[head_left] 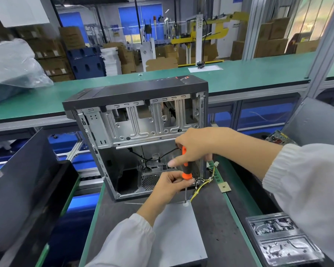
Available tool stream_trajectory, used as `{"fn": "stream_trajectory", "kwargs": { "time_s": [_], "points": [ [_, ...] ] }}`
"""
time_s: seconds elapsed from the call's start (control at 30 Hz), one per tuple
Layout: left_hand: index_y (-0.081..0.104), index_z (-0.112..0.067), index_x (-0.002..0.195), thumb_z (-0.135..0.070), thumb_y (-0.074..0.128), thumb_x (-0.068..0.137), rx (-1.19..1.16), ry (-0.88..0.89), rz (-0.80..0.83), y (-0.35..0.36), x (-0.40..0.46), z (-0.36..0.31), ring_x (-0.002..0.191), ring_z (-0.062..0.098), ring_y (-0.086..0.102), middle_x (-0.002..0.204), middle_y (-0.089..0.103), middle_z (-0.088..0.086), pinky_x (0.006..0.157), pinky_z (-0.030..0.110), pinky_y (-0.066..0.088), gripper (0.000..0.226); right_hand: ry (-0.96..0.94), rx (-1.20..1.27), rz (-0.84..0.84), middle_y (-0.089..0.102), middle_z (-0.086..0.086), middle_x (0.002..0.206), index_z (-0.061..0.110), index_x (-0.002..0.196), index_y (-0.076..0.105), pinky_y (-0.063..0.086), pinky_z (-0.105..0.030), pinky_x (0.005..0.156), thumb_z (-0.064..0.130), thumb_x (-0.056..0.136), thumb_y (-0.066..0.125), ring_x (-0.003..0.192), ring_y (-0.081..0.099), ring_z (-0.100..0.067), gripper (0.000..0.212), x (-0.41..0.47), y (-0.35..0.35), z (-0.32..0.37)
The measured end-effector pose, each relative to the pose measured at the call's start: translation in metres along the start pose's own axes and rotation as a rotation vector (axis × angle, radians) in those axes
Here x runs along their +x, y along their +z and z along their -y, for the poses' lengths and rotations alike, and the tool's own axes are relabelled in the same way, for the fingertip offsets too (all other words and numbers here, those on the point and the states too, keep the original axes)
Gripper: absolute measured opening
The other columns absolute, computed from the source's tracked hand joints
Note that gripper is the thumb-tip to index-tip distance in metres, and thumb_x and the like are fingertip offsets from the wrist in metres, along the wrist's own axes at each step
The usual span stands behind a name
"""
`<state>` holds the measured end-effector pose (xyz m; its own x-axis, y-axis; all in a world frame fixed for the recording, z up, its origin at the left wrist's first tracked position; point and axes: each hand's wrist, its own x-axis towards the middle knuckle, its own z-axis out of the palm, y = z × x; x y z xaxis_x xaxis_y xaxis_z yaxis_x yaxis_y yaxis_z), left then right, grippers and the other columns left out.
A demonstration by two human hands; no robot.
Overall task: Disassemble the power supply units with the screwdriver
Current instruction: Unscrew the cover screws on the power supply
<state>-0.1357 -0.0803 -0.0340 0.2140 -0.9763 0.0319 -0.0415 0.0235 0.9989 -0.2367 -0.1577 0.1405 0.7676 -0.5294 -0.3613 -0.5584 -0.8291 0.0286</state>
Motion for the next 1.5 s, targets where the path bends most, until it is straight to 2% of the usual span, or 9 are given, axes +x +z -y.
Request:
{"fn": "stream_trajectory", "kwargs": {
  "time_s": [0.1,0.27,0.47,0.7,0.87,1.0,1.2,1.37,1.5],
  "points": [
    [0.068,0.001,0.082,-0.015,0.076,0.083,-0.014,0.001,0.009,0.0,-0.001,-0.001,0.052,0.009,0.024,0.053,0.024,-0.007,0.054,0.009,0.033,0.018,0.02,-0.075,-0.084,0.059,-0.005,0.045,0.003,0.084,0.055,0.056,-0.031,0.061,0.06,0.095,0.036,0.047,0.063,-0.021,0.061,0.003,0.01,0.003],
    [0.071,-0.012,0.073,-0.014,0.076,0.083,-0.01,0.016,0.014,0.0,-0.003,-0.002,0.055,0.009,0.026,0.054,0.027,-0.006,0.056,0.012,0.031,0.012,-0.19,0.076,0.12,0.05,0.0,0.097,0.024,0.116,0.046,0.048,-0.027,0.059,0.024,0.091,0.062,0.07,0.054,-0.015,0.03,0.0,-0.004,-0.002],
    [0.071,-0.011,0.077,-0.006,0.07,0.087,-0.002,0.018,0.036,0.001,-0.006,-0.005,0.048,-0.002,0.037,0.046,0.04,-0.017,0.054,0.006,0.034,0.011,0.019,-0.039,-0.04,0.056,-0.005,0.074,0.009,0.103,0.053,0.048,-0.029,0.049,0.073,0.085,0.039,0.056,0.064,-0.021,0.068,-0.004,0.004,0.008],
    [0.067,0.008,0.083,-0.01,0.071,0.087,-0.008,0.021,-0.004,0.001,-0.008,-0.005,0.053,0.009,0.024,0.057,0.024,0.002,0.054,0.009,0.031,0.019,-0.139,-0.124,-0.002,0.053,-0.003,0.109,0.017,0.121,0.052,0.039,-0.027,0.059,0.025,0.096,0.054,0.077,0.052,-0.015,0.027,-0.004,0.005,0.006],
    [0.069,0.009,0.091,-0.012,0.072,0.086,0.006,0.012,-0.015,-0.001,-0.007,-0.003,0.052,0.004,0.034,0.057,0.038,0.001,0.055,0.008,0.034,0.022,-0.044,-0.038,-0.108,0.055,-0.005,0.104,0.014,0.118,0.052,0.042,-0.029,0.062,0.067,0.081,0.055,0.081,0.054,-0.018,0.065,-0.006,0.004,0.007],
    [0.068,0.01,0.091,-0.014,0.072,0.086,0.004,0.006,-0.019,-0.001,-0.008,-0.003,0.056,0.01,0.029,0.061,0.031,0.006,0.055,0.013,0.032,0.026,0.038,-0.021,-0.172,0.054,-0.003,0.04,0.006,0.069,0.054,0.053,-0.03,0.058,0.064,0.09,0.043,0.05,0.059,-0.02,0.062,0.0,0.013,0.011],
    [0.068,0.009,0.089,-0.014,0.072,0.086,-0.01,-0.001,-0.016,-0.002,-0.007,-0.001,0.056,0.012,0.025,0.059,0.026,0.005,0.053,0.013,0.03,0.024,-0.109,0.118,0.08,0.044,0.007,0.083,0.025,0.123,0.046,0.044,-0.022,0.05,0.028,0.088,0.065,0.065,0.052,-0.01,0.04,-0.005,-0.005,0.003],
    [0.068,0.005,0.086,-0.019,0.074,0.086,0.008,-0.006,-0.009,-0.001,-0.007,-0.003,0.061,0.015,0.025,0.067,0.022,0.02,0.054,0.014,0.03,0.024,0.087,0.011,-0.05,0.063,-0.008,0.069,0.005,0.094,0.055,0.056,-0.028,0.054,0.07,0.084,0.048,0.054,0.069,-0.022,0.067,-0.006,-0.001,0.011],
    [0.067,0.005,0.087,-0.02,0.074,0.086,0.003,-0.011,-0.005,-0.001,-0.007,-0.002,0.06,0.015,0.025,0.065,0.024,0.019,0.054,0.017,0.028,0.026,0.038,-0.066,-0.046,0.063,-0.008,0.062,0.004,0.091,0.055,0.051,-0.027,0.056,0.047,0.097,0.044,0.048,0.06,-0.019,0.044,0.0,0.003,0.012]
  ]
}}
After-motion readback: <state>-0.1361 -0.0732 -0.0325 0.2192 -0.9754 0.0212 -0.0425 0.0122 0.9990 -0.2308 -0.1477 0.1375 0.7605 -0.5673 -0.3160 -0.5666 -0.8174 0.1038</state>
